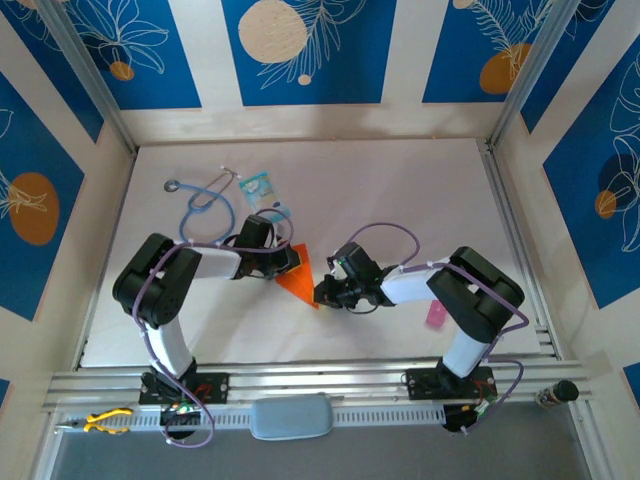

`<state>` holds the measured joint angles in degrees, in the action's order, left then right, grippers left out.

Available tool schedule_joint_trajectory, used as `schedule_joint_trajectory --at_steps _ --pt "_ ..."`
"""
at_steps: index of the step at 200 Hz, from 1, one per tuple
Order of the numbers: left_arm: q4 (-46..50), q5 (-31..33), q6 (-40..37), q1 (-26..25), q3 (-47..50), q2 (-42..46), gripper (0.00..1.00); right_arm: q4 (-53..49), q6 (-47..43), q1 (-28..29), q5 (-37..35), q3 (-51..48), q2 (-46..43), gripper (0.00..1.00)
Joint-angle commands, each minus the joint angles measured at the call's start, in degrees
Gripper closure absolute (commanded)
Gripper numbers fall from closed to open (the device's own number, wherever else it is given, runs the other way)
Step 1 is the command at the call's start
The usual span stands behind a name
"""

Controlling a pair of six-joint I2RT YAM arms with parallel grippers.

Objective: Fold a paper plane with a square sheet of paper (pick it up from the middle)
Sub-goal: Fourth fold the wing at the center of the table.

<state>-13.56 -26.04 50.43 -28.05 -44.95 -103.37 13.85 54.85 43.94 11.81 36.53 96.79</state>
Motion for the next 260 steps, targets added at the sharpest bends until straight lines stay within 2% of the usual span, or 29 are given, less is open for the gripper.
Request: schedule_joint_trajectory --at_steps 1,35,72,98,149,201,235,260 --pt "4.7 1.2 -1.4 -0.6 -0.1 -1.4 1.00 -8.2 -1.8 1.1 0.3 -0.8 -0.8 0.88" --pt "4.6 1.2 -1.4 -0.6 0.0 -1.4 1.00 -10.3 -3.1 1.4 -0.1 -0.5 -1.7 0.85" --pt "4.3 1.2 -1.2 -0.6 0.1 -1.4 1.00 -10.4 -3.7 1.6 0.1 -0.3 -0.2 0.91" --pt "4.4 1.2 -1.3 -0.6 0.2 -1.3 1.00 -10.8 -3.3 1.9 -0.7 -0.5 -0.1 0.91" --pt "4.4 1.3 -1.3 -0.6 0.3 -1.2 1.00 -13.4 -4.5 2.2 -1.6 -0.1 -1.9 0.86" --pt "4.4 1.6 -1.2 -0.6 0.7 -1.1 1.00 -13.4 -5.0 2.2 -1.1 -0.6 -1.9 0.94" --pt "4.6 1.7 -1.3 -0.6 0.7 -1.2 1.00 -13.2 -4.9 2.4 -1.5 -0.9 -3.0 0.89" --pt "4.6 1.8 -1.3 -0.6 0.8 -1.2 1.00 -13.8 -5.7 2.3 -1.1 -0.7 -2.7 0.94"
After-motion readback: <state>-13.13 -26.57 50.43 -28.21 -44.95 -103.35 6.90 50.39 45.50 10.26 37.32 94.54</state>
